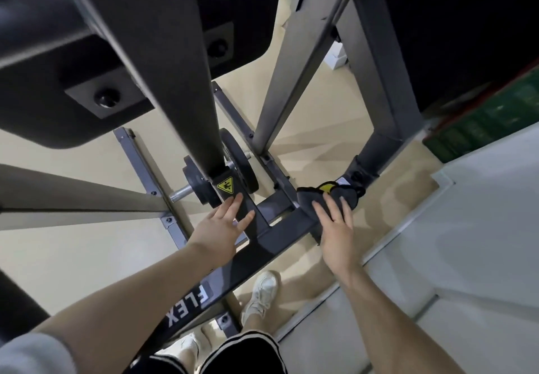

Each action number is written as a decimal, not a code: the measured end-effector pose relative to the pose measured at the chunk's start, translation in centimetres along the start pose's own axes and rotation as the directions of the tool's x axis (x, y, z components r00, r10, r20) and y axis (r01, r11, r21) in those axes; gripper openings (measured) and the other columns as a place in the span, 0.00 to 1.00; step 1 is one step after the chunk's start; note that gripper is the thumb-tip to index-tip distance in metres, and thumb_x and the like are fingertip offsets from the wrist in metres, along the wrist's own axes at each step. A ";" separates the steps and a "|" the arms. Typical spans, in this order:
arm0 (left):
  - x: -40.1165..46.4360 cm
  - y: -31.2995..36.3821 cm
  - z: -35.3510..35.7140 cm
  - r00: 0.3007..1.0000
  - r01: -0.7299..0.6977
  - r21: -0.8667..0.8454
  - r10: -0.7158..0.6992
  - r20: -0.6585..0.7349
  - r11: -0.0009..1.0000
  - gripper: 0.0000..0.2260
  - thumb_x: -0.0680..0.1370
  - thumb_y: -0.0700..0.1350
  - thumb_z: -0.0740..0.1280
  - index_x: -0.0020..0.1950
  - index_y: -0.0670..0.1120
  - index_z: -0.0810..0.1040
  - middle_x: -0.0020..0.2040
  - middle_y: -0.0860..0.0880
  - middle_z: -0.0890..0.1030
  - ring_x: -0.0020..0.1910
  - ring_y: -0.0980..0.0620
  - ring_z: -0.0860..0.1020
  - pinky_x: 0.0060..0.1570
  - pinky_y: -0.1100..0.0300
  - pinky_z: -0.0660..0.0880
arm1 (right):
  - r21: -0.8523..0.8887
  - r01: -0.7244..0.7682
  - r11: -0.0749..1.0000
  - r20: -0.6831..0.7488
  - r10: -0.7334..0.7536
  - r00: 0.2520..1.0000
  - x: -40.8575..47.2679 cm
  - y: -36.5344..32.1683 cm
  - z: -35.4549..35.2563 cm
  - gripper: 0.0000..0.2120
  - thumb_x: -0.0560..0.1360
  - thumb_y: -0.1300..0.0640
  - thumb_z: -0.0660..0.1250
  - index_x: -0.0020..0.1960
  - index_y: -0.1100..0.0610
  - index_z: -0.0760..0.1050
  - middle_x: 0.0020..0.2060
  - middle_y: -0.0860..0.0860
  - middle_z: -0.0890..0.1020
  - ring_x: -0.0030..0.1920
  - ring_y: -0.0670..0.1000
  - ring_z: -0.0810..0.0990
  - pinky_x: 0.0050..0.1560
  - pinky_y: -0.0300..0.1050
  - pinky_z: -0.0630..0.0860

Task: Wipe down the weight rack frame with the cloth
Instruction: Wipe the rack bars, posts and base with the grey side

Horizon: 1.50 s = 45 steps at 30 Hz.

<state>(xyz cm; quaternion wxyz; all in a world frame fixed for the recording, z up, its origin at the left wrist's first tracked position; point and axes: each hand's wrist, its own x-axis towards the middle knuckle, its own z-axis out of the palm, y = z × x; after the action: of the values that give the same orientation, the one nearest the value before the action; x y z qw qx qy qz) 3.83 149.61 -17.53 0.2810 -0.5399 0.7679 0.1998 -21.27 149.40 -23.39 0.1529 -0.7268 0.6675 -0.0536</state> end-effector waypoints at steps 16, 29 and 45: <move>1.0 1.8 -7.0 0.992 -0.041 -0.105 0.028 -0.127 0.994 0.26 0.79 0.42 0.57 0.77 0.50 0.54 0.78 0.47 0.46 0.76 0.44 0.49 0.69 0.52 0.62 | -0.893 0.228 0.388 -0.110 -0.679 0.726 11.8 -0.2 -19.4 0.16 0.64 0.59 0.68 0.51 0.58 0.83 0.54 0.52 0.81 0.49 0.57 0.69 0.45 0.46 0.63; -1.0 0.5 -13.1 0.945 -0.031 0.027 0.038 -0.324 0.999 0.26 0.80 0.42 0.56 0.77 0.47 0.53 0.78 0.46 0.45 0.76 0.45 0.48 0.72 0.52 0.55 | -0.869 0.423 0.255 0.147 -0.685 0.714 12.8 -1.5 -18.8 0.17 0.68 0.60 0.59 0.52 0.55 0.81 0.47 0.49 0.80 0.45 0.53 0.76 0.51 0.47 0.67; -7.1 -2.1 -18.1 0.863 0.307 0.810 0.212 -0.458 0.500 0.15 0.70 0.38 0.58 0.47 0.45 0.83 0.48 0.45 0.82 0.54 0.42 0.77 0.65 0.48 0.62 | -0.849 0.498 0.178 0.282 -0.644 0.711 15.8 -2.2 -21.7 0.09 0.64 0.58 0.70 0.43 0.56 0.83 0.47 0.53 0.81 0.55 0.60 0.74 0.63 0.53 0.64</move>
<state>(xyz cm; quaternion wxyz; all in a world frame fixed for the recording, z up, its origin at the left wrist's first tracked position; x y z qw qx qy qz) 3.75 142.96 0.82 0.3076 -0.3797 0.7917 -0.3666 -23.71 130.65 -4.16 -0.3288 -0.8805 0.2775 0.1989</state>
